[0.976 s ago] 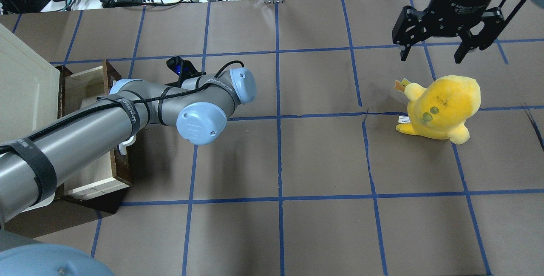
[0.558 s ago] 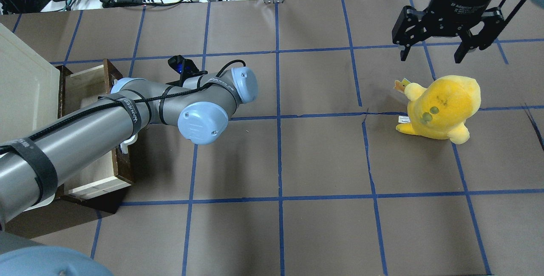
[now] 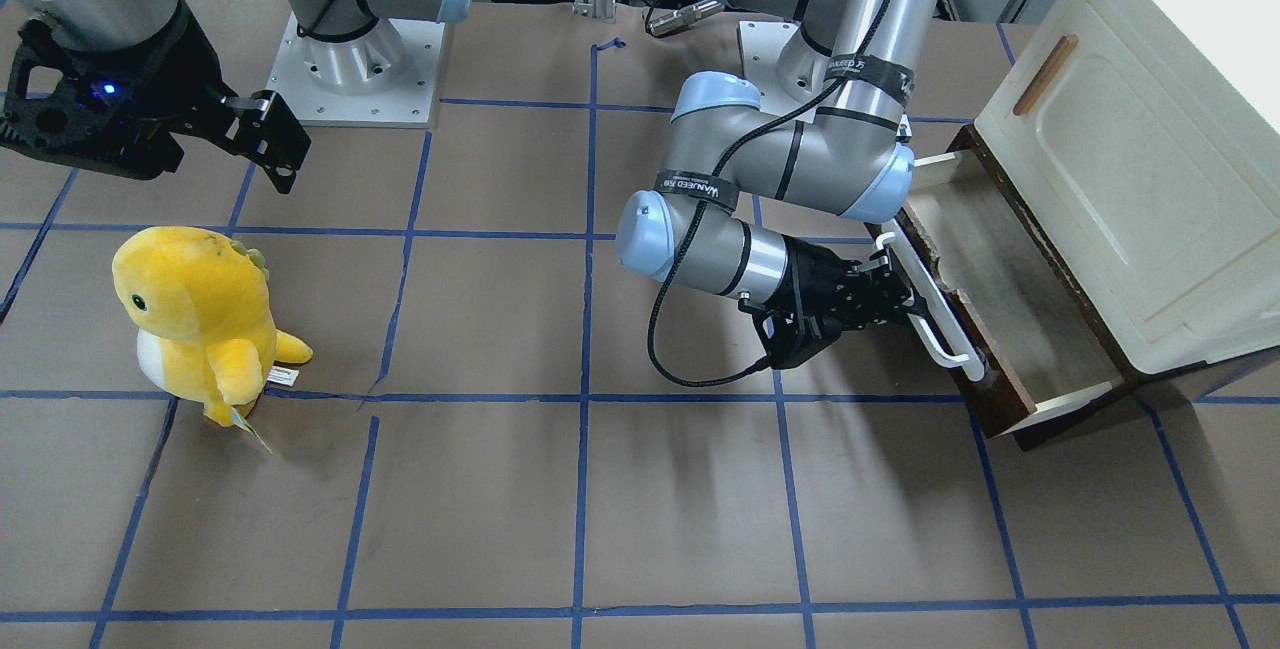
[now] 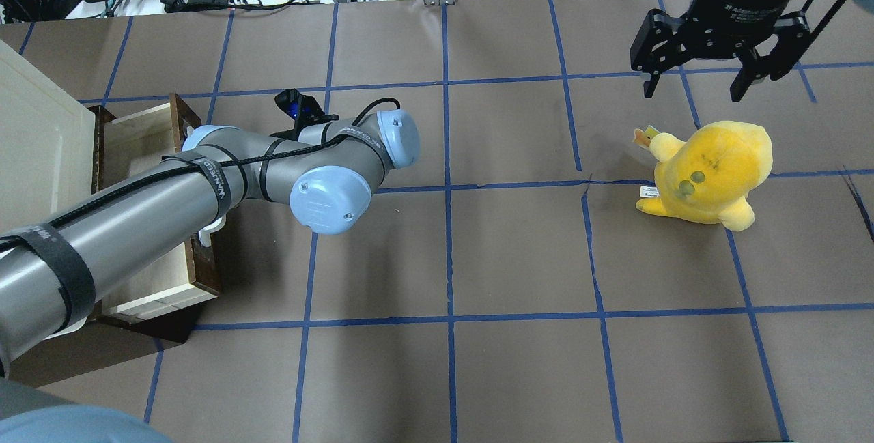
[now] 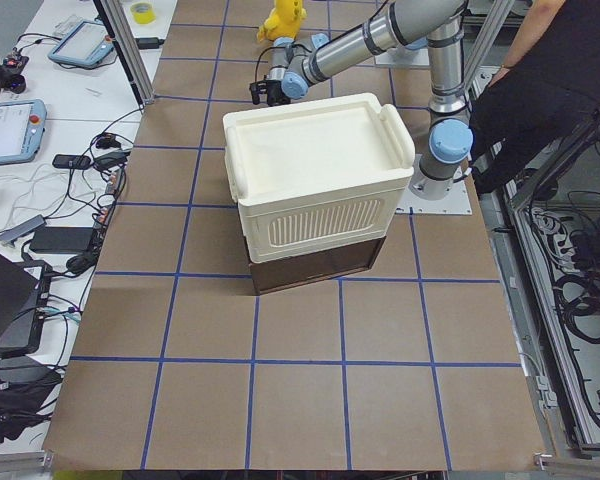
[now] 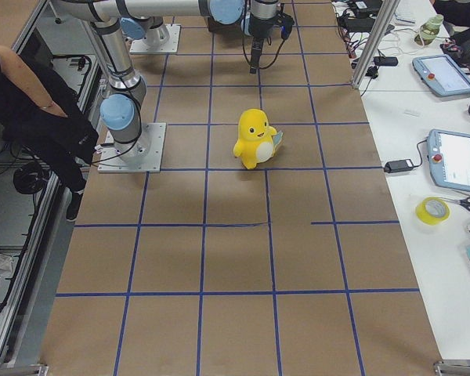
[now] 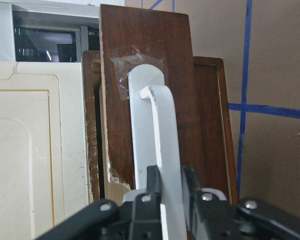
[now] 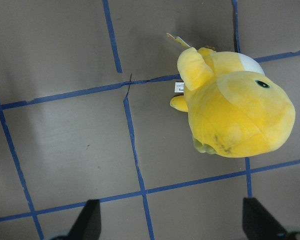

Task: Pull drawer sideways
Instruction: 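Pull the drawer farther out toward the table center with the left gripper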

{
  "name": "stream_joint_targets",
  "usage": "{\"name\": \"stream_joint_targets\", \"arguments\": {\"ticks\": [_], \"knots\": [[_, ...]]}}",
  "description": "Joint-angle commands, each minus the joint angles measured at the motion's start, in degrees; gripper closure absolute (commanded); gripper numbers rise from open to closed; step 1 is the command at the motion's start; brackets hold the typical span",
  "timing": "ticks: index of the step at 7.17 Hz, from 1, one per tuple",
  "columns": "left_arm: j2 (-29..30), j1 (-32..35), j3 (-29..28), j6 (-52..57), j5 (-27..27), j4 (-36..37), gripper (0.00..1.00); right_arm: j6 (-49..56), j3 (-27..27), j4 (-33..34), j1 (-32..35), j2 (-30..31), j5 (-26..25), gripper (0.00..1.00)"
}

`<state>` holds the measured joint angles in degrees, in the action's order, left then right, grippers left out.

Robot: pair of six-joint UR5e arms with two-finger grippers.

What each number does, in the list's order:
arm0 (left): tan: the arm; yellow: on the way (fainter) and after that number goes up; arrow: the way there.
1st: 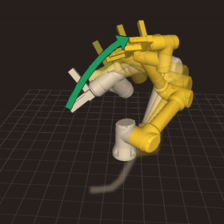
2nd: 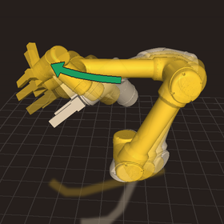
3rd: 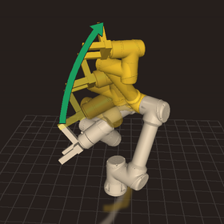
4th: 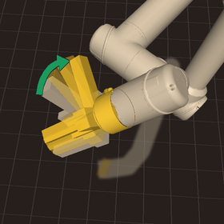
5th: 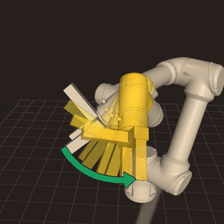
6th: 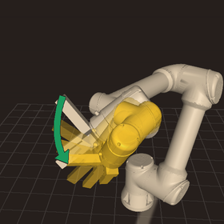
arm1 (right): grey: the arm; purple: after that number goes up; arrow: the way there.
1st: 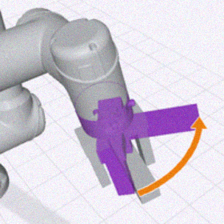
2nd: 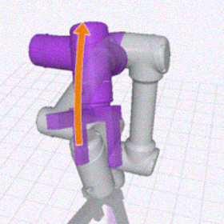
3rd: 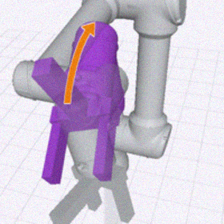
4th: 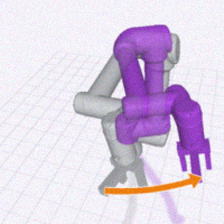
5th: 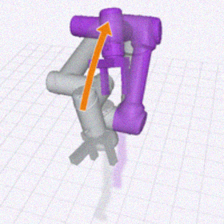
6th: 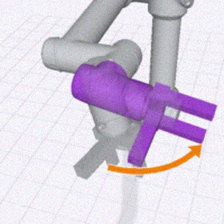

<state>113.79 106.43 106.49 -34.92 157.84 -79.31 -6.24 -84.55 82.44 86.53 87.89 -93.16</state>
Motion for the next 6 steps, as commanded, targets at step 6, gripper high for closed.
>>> {"name": "stream_joint_targets", "arguments": {"ticks": [6], "knots": [[-0.2, 1.0, -1.5, 3.2, -0.4, 0.2, 0.46, 0.0, 0.0, 0.0, 0.0, 0.0, 0.0, 0.00]]}}
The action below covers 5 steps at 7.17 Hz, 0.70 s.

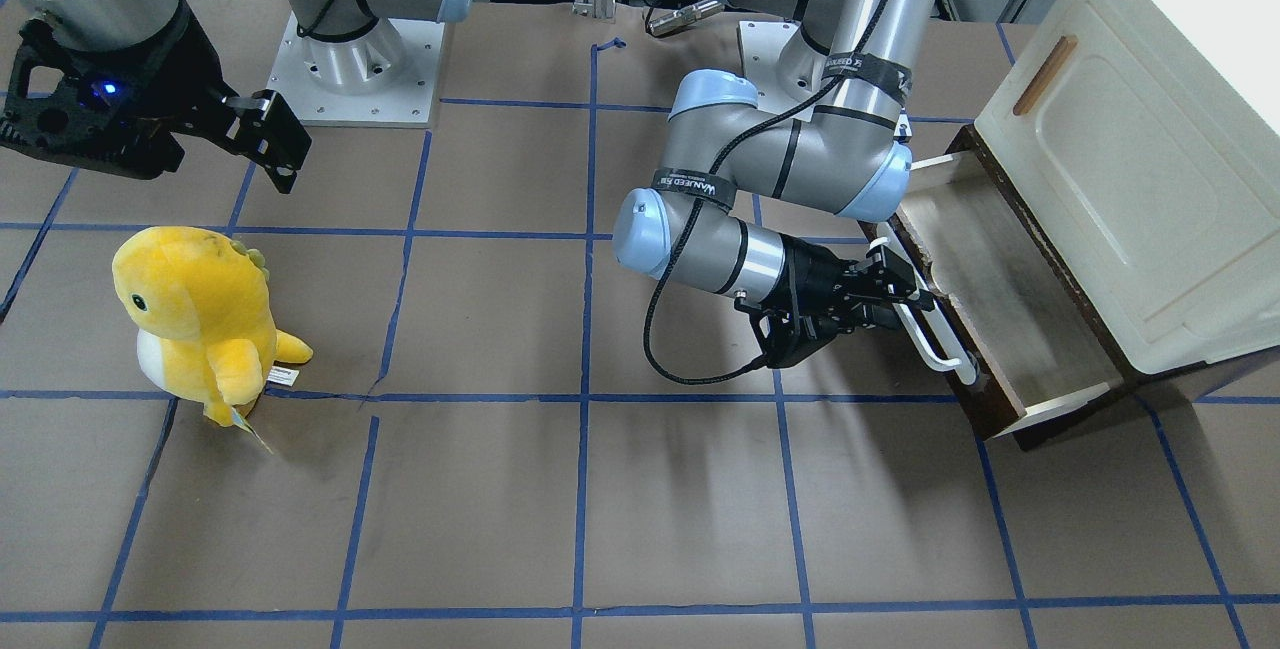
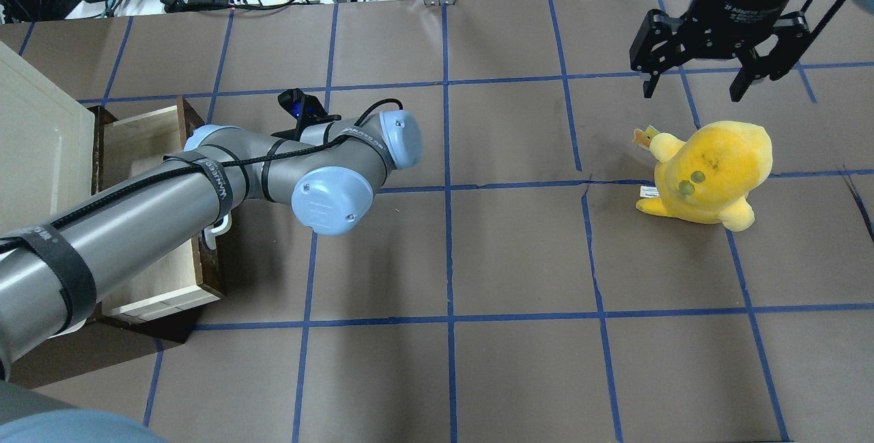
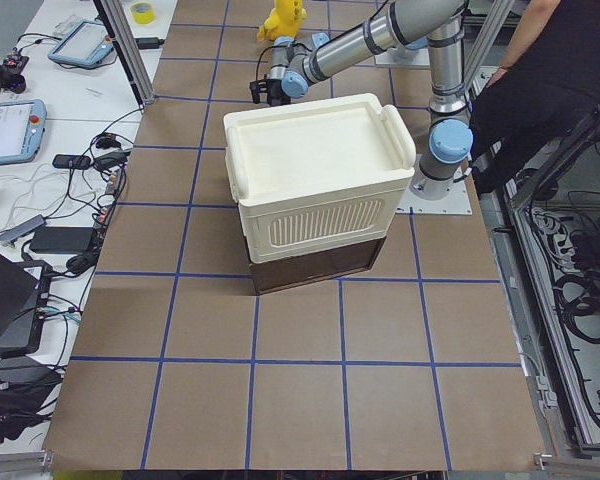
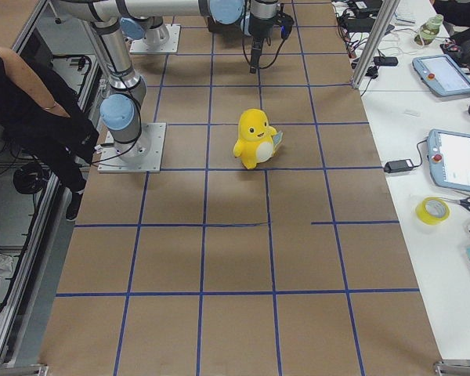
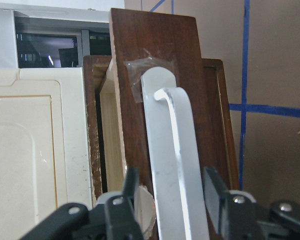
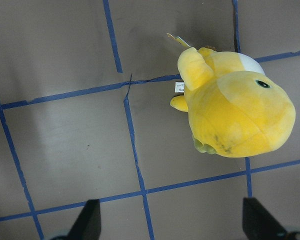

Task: Pull drawer sideways
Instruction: 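Open the left gripper and lift it off the handle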

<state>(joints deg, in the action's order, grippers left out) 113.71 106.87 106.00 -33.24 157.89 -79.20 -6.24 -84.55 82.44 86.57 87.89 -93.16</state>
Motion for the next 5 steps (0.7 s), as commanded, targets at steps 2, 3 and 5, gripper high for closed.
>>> {"name": "stream_joint_targets", "arguments": {"ticks": [2, 3, 5], "knots": [[-0.8, 2.0, -3.7, 2.6, -5.7, 0.2, 0.41, 0.0, 0.0, 0.0, 0.0, 0.0, 0.0, 0.00], [-2.2, 2.1, -4.7, 4.6, -12.7, 0.8, 0.41, 0.0, 0.0, 0.0, 0.0, 0.0, 0.0, 0.00], [-6.0, 1.5, -10.2, 8.2, -27.6, 0.2, 0.38, 0.0, 0.0, 0.0, 0.0, 0.0, 0.0, 0.00]]}}
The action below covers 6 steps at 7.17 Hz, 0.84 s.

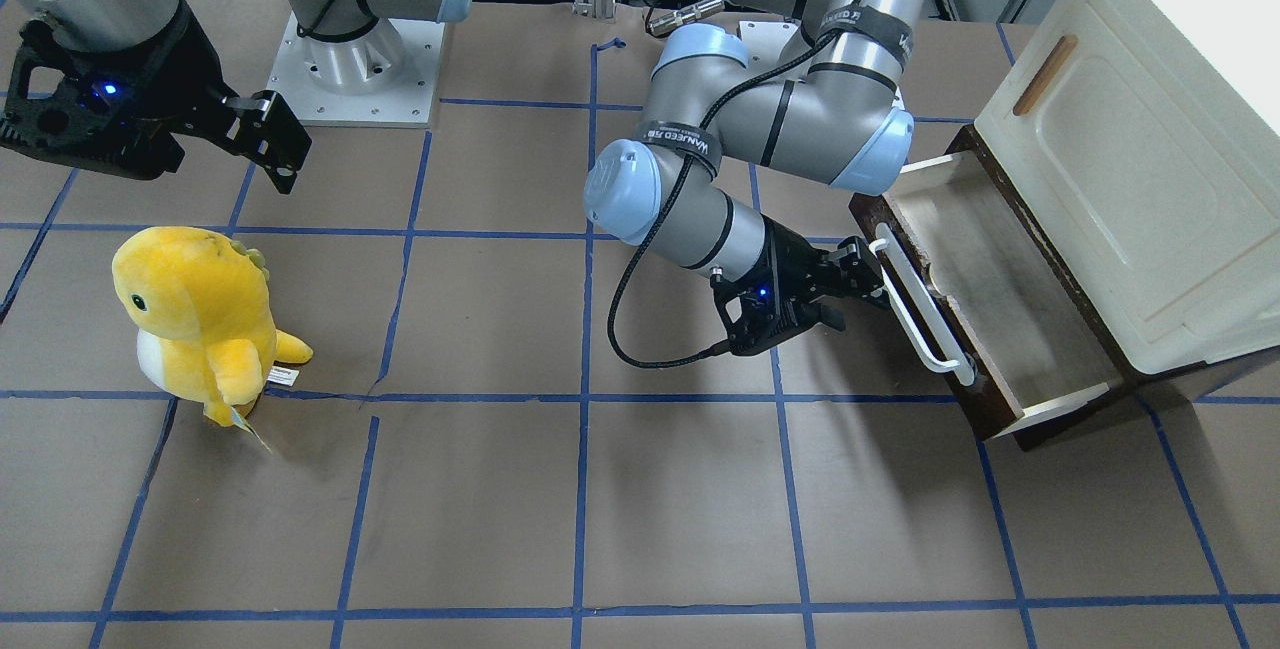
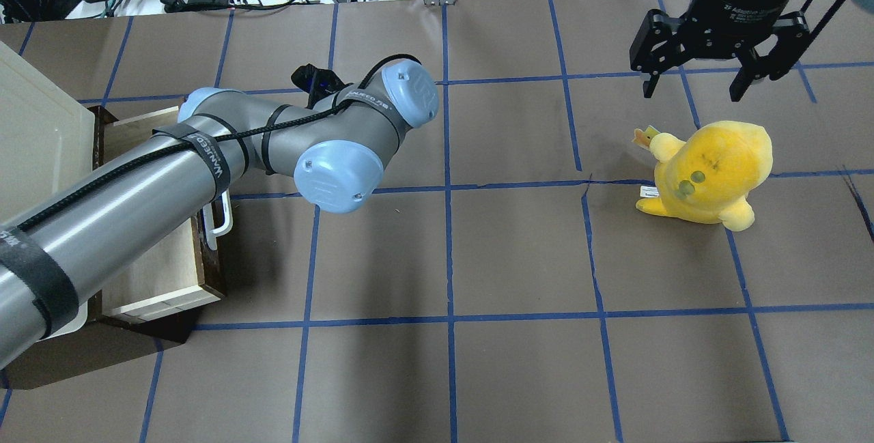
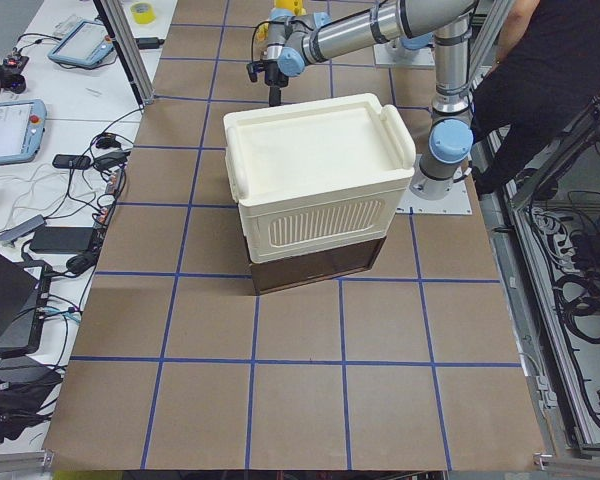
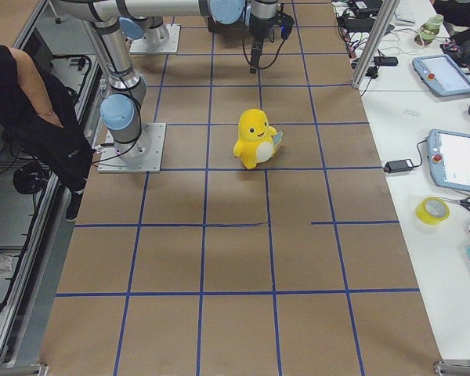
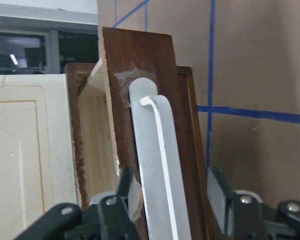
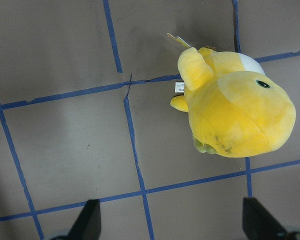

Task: Pull drawer sideways
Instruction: 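Open the left gripper and lift it off the handle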

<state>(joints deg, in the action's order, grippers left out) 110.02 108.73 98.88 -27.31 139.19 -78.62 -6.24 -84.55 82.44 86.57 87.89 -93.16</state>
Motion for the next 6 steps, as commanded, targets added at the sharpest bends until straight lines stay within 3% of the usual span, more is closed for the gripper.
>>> {"name": "stream_joint_targets", "arguments": {"ticks": [1, 3, 6], "knots": [[-5.0, -0.5, -4.1, 2.6, -12.8, -0.5, 0.31, 0.0, 0.0, 0.0, 0.0, 0.0, 0.0, 0.00], [-13.5, -2.9, -4.6, 4.3, -22.9, -0.6, 0.26, 0.0, 0.0, 0.0, 0.0, 0.0, 0.0, 0.00], [-23.8, -10.4, -4.8, 10.9, -34.7, -7.7, 0.08, 0.0, 0.0, 0.0, 0.0, 0.0, 0.0, 0.00]]}}
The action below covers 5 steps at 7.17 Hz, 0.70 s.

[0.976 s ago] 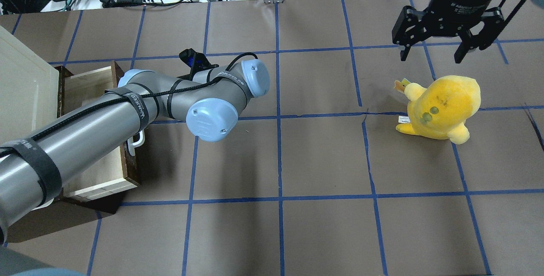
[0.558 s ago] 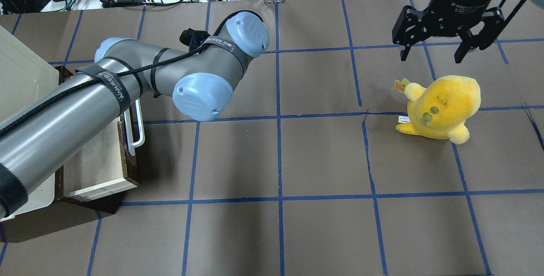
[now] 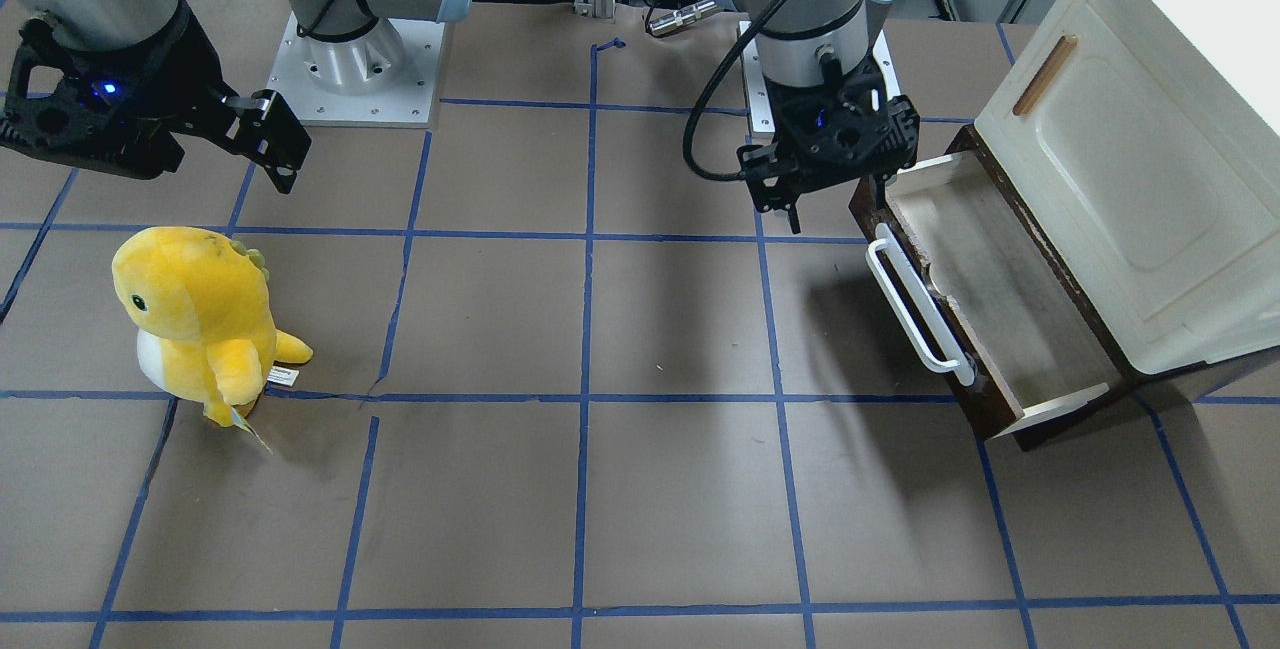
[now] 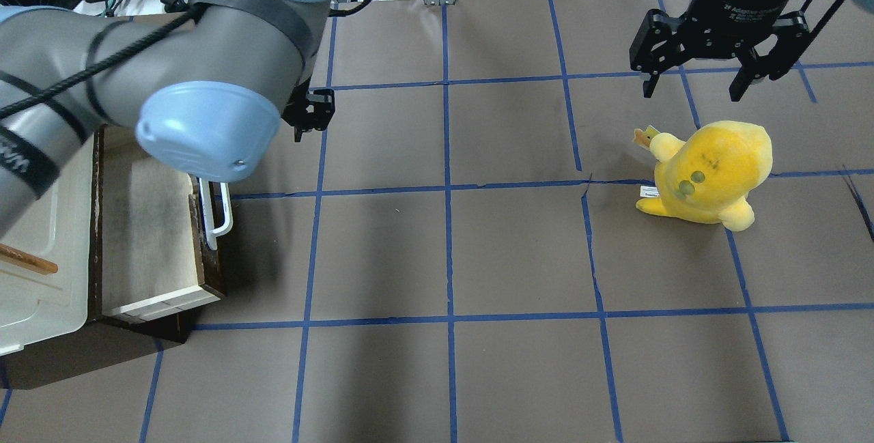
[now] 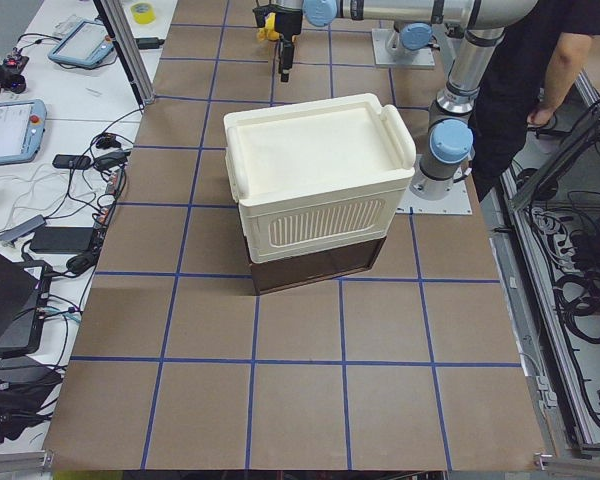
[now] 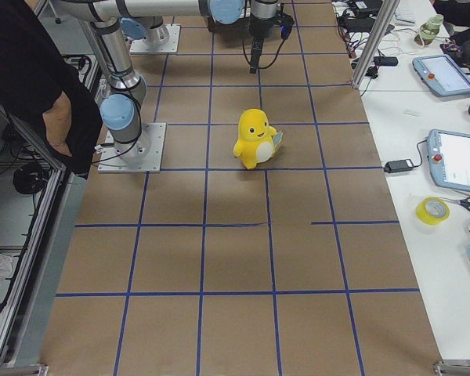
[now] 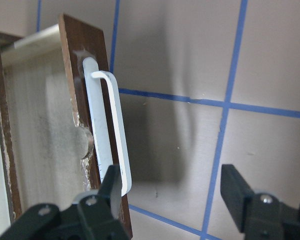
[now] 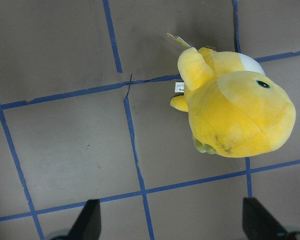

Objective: Pull drawer sideways

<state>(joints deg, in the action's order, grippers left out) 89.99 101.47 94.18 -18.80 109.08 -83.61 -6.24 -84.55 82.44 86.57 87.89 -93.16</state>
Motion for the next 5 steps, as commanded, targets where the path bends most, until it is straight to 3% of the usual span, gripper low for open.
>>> {"name": "stream_joint_targets", "arguments": {"ticks": [1, 4, 5], "knots": [[-5.6, -6.2, -0.1, 4.5, -9.8, -3.1, 0.08, 0.0, 0.0, 0.0, 0.0, 0.0, 0.0, 0.00], [-8.2, -11.6, -0.2, 12.5, -19.0, -3.1, 0.05, 0.0, 0.0, 0.0, 0.0, 0.0, 0.0, 0.00], [-8.9, -13.3, -0.3, 16.8, -19.2, -3.1, 0.05, 0.0, 0.0, 0.0, 0.0, 0.0, 0.0, 0.00]]}}
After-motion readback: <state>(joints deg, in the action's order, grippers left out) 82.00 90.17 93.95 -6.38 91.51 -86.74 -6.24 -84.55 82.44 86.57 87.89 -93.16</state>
